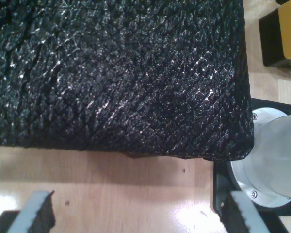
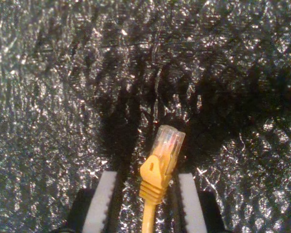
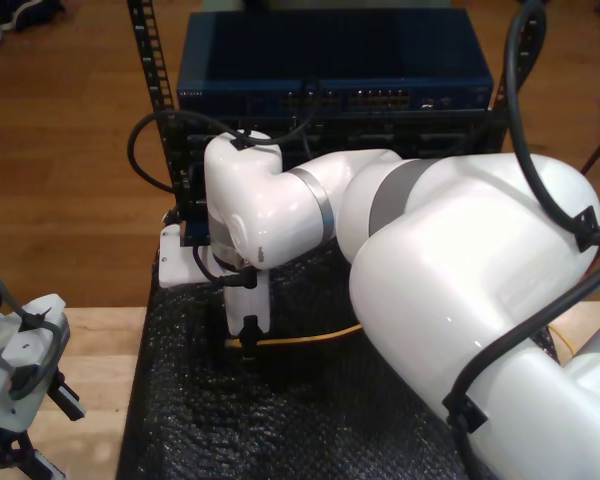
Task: Grab the cable and plug it in
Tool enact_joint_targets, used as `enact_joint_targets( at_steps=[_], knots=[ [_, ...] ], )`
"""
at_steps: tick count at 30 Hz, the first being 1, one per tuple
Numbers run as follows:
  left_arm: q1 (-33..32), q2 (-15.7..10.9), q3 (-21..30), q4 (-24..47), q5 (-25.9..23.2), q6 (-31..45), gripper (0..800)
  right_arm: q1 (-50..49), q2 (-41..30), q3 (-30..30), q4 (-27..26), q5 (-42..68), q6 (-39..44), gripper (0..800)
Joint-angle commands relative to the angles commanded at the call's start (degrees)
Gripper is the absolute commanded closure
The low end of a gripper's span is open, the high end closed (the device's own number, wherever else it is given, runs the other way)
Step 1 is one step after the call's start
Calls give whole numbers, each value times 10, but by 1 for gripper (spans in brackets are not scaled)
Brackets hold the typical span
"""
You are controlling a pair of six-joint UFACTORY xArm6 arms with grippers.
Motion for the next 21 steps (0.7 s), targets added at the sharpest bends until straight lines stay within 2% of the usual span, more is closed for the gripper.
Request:
enact_joint_targets(
  at_steps=[4,15,21],
  knots=[
    [0,0,0,0,0,0,0,0,3,0,-8,-4,1,539],
    [0,0,0,0,0,0,0,0,4,1,-11,-15,1,639],
    [0,0,0,0,0,0,0,0,4,0,-14,-16,1,767]
  ],
)
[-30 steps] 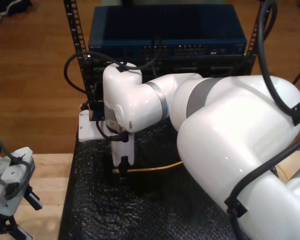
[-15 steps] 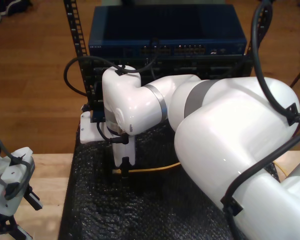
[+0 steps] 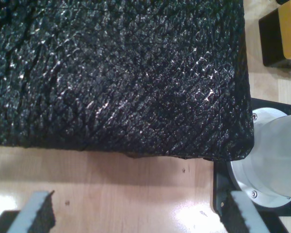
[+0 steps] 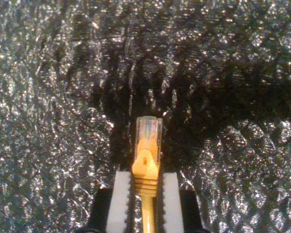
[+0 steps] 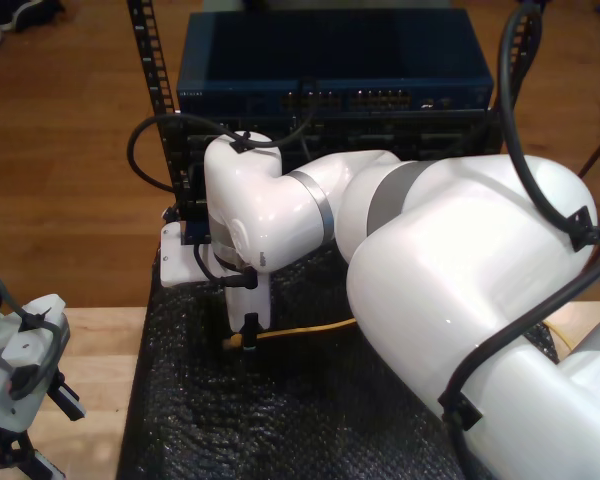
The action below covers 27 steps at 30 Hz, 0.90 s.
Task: Grab the cable and plug it in
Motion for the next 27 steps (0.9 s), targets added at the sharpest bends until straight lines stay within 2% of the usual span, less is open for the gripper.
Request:
enact_joint_targets(
  at_steps=[3,13,27],
  knots=[
    [0,0,0,0,0,0,0,0,-2,1,-4,1,0,793],
    [0,-1,0,0,5,0,0,-7,-32,2,0,28,-4,793],
    [0,-1,-9,-7,17,4,0,-59,-147,35,24,114,-6,794]
  ],
)
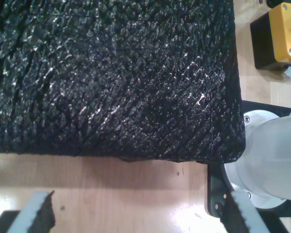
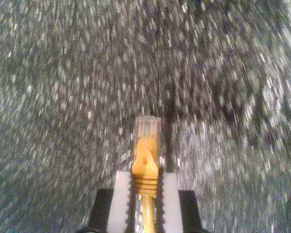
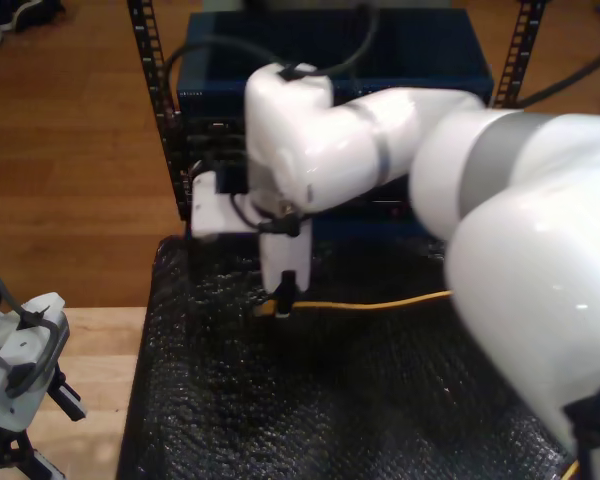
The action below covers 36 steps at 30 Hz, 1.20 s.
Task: Grab the cable and plug it in
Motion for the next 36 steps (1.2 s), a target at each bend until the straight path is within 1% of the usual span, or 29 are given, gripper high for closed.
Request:
enact_joint_targets(
  at_steps=[3,5,10,13,16,24,29,36],
  knots=[
    [-1,0,-3,-18,5,0,0,-11,-21,9,22,15,-4,794],
    [-5,1,-9,-35,15,0,0,-25,-37,19,40,22,-22,793],
    [-12,2,-25,-98,55,0,0,-67,-67,34,113,43,-62,793],
    [-27,2,-25,-136,66,0,0,-90,-78,34,142,71,-82,794],
    [-47,2,-25,-162,64,0,0,-110,-94,37,165,97,-98,794],
    [-99,2,-33,-256,64,-4,1,-165,-150,82,222,114,-136,794],
    [-122,3,-37,-299,62,-8,1,-185,-175,93,241,135,-145,794],
    [-154,36,-68,-366,60,-25,2,-200,-202,104,260,150,-149,793]
  ],
)
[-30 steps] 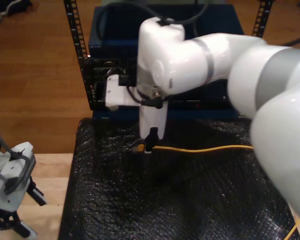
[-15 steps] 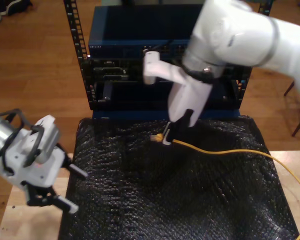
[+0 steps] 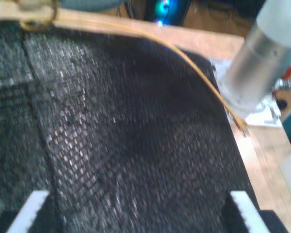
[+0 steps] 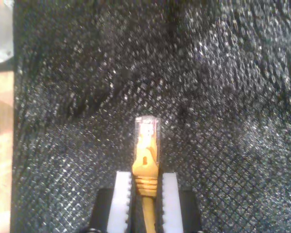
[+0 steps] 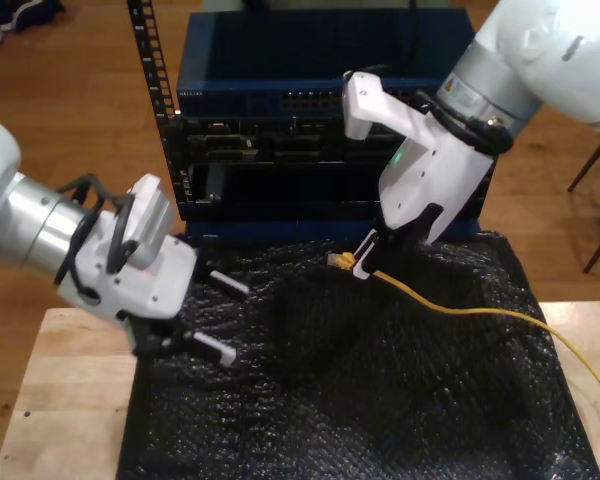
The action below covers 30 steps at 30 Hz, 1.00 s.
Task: Grab the cable and plug it in
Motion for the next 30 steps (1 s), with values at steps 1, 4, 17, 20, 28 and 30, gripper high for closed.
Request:
enact_joint_targets(
  at_steps=[1,4,17,20,28,30],
  knots=[
    [-7,2,-4,-10,-1,-4,2,-2,-5,3,0,0,0,793],
    [-31,2,-11,-32,-3,-10,2,-4,-15,6,0,-1,0,794],
    [-80,9,-24,-66,-25,-20,28,-4,-22,5,1,-2,3,794],
    [-80,16,-25,-83,-25,-19,30,-4,-22,5,1,-2,3,794],
    [-80,19,-29,-87,-25,-19,53,-3,-22,4,3,-2,4,794],
    [-80,19,-29,-87,-25,-19,63,-3,-22,4,7,-3,4,793]
  ],
)
